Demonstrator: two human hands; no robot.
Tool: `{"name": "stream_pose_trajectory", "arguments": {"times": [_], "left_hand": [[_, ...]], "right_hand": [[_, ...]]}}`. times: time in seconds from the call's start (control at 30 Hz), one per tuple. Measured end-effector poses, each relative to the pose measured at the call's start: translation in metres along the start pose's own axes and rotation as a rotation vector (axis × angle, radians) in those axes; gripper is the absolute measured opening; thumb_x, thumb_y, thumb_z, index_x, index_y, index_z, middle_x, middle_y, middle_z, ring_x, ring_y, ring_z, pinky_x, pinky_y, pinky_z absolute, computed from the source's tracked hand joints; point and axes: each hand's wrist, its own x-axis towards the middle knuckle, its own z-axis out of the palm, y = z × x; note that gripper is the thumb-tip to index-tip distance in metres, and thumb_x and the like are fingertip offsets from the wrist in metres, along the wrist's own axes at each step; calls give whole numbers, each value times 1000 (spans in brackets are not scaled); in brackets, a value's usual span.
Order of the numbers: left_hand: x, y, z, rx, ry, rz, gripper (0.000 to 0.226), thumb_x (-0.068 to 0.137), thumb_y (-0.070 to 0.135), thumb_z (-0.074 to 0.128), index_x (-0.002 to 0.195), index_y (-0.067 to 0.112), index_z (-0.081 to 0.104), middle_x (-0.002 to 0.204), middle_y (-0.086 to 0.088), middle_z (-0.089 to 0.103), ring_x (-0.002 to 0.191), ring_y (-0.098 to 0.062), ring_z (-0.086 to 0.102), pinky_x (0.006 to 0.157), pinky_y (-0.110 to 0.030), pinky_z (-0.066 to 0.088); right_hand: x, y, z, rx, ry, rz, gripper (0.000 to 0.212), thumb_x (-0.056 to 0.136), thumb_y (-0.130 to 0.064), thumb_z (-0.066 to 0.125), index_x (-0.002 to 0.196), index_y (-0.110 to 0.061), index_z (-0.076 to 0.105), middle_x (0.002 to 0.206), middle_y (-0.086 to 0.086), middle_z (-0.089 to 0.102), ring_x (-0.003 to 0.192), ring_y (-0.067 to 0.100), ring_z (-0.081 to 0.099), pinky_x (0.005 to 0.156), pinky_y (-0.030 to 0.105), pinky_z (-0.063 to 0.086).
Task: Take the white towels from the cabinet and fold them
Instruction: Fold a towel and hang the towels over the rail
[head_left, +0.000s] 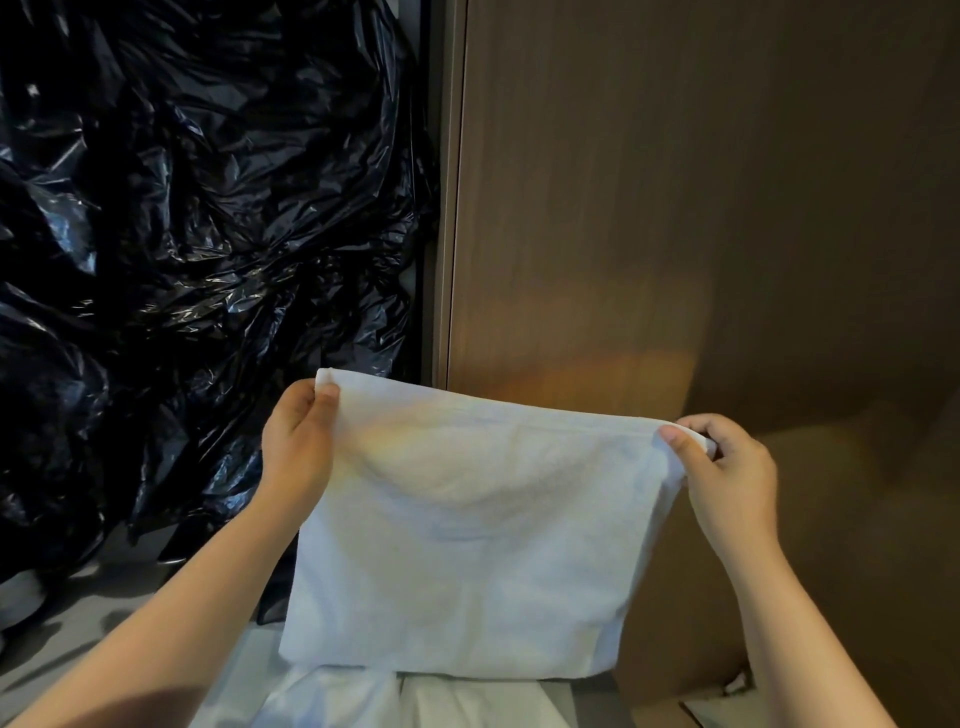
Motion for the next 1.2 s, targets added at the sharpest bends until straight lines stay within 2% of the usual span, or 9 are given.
{"name": "stream_pose_trajectory", "arguments": {"times": [0.13, 0.3, 0.43, 0.57, 0.63, 0.73, 0.9, 1.07, 1.2], "left_hand": [[2, -2, -3, 9, -45, -19, 39, 102, 35, 43, 98, -2, 55, 79, -10, 50, 69, -22, 45, 58, -30, 36], [10, 12, -8, -14, -53, -17, 38, 99, 44, 46, 95, 10, 62, 78, -6, 55, 68, -20, 50, 61, -33, 39], [7, 22, -13, -25, -19, 35, 28, 98, 43, 48, 91, 21, 63, 77, 0, 59, 68, -15, 52, 59, -29, 41], [-3, 27, -18, -73, -56, 72, 27, 95, 43, 55, 92, 21, 68, 82, -7, 66, 70, -15, 56, 61, -30, 43], [-9, 32, -17, -95, -82, 76, 24, 92, 42, 60, 88, 21, 70, 78, -2, 67, 65, -9, 56, 58, -24, 42], [-17, 43, -8, -95, -119, 76, 15, 86, 35, 70, 82, 21, 74, 76, 3, 70, 67, -2, 60, 63, -19, 47], [-36, 49, 16, -11, -232, 76, 6, 79, 25, 78, 76, 26, 73, 64, 10, 66, 59, 5, 56, 55, -4, 42], [-42, 52, 15, 18, -333, 76, 5, 81, 31, 75, 78, 27, 73, 77, -2, 70, 66, -5, 60, 59, -10, 47], [-45, 56, 8, 10, -353, 86, 3, 82, 30, 73, 80, 27, 73, 83, -4, 71, 72, -7, 61, 64, -13, 47]], "right_hand": [[-1, 6, 6, -7, 5, 27, 11, 95, -25, 62, 83, -26, 63, 82, -6, 64, 80, 14, 60, 65, 27, 50], [3, 2, 17, 46, 98, 57, 8, 95, -26, 61, 90, -20, 66, 84, -5, 65, 82, 14, 61, 73, 33, 53], [0, -3, 17, 62, 85, 50, 10, 95, -26, 61, 94, -17, 66, 86, -3, 65, 83, 13, 61, 66, 24, 47], [-10, 7, 18, -3, -34, 131, 5, 95, -23, 62, 95, -20, 64, 90, -4, 65, 85, 13, 62, 64, 20, 46], [-17, 15, 19, -38, -86, 179, 2, 94, -21, 62, 94, -22, 64, 90, -6, 65, 88, 14, 62, 64, 19, 46], [-25, 17, 23, -22, -152, 188, 11, 93, -19, 64, 104, -22, 66, 97, -11, 65, 99, 12, 62, 76, 22, 47], [-31, -8, 35, 71, -263, 117, 19, 94, -23, 64, 113, -25, 65, 109, -13, 65, 104, 1, 58, 76, 10, 43], [-40, -16, 39, 126, -425, 99, 21, 91, -24, 67, 112, -28, 67, 106, -16, 68, 100, -1, 63, 78, 11, 50], [-51, -20, 50, 268, -684, 134, 33, 89, -19, 69, 121, -25, 64, 113, -10, 70, 104, -1, 65, 87, 16, 52]]}}
